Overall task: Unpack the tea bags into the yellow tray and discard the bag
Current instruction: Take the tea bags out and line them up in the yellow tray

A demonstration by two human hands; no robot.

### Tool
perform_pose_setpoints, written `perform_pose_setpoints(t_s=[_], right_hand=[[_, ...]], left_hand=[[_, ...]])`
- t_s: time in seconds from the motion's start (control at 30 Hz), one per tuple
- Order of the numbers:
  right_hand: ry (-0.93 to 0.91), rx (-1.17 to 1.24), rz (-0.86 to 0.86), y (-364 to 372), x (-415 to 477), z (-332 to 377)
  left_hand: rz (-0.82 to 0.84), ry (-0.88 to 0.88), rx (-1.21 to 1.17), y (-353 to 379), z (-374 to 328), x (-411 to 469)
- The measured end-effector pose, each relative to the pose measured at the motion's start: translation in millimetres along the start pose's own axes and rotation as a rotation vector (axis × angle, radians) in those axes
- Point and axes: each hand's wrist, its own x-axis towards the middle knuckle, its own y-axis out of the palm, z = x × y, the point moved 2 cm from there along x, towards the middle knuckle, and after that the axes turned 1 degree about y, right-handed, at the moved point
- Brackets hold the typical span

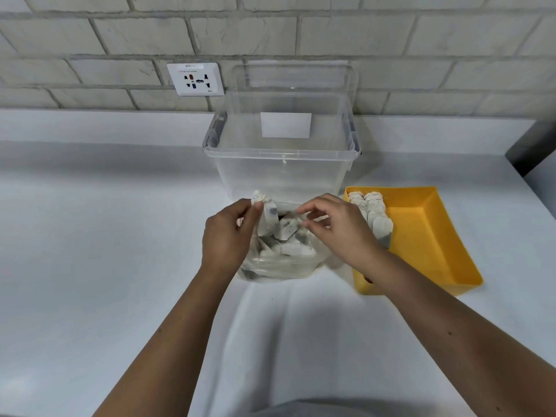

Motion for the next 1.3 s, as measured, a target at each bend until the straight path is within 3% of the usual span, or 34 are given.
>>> perform_pose_setpoints(t_s=[0.27, 0.4, 0.53, 0.67, 0.9, 0.97, 1.2, 1.3], right_hand=[[0.187, -0.324, 0.454, 41.3, 4.8, 1.3], [0.234, -0.459, 0.546, 54.4, 5.9, -0.7], [0.309, -0.431, 0.649, 59.9, 8.4, -6.8], [0.416, -0.283, 0.622, 58.6, 14.0, -10.8], [0.336, -0.418, 0.602, 69.4, 4.6, -12.5], [0.310, -0.329, 0.535, 59.0, 5.5, -9.6], [0.326, 0.307, 0.000, -15.6, 1.3, 13.7], [0.171, 0.292, -0.268, -33.1, -6.8, 25.6]], left_hand=[[-0.035, 0.002, 0.034, -1.7, 3.0, -1.6], [-0.021, -0.015, 0.028, -1.4, 4.2, -2.8], [-0.019, -0.019, 0.014, -1.2, 6.5, -3.7], [-0.020, -0.022, 0.001, -1.0, 6.8, -3.9], [-0.011, -0.026, 0.006, -0.3, 6.7, -2.3], [-0.015, -0.031, 0.012, -2.9, 5.3, -3.1], [-0.028, -0.186, -0.110, -6.4, 4.4, -1.0], [0.065, -0.239, -0.159, 5.7, -8.0, -6.6]])
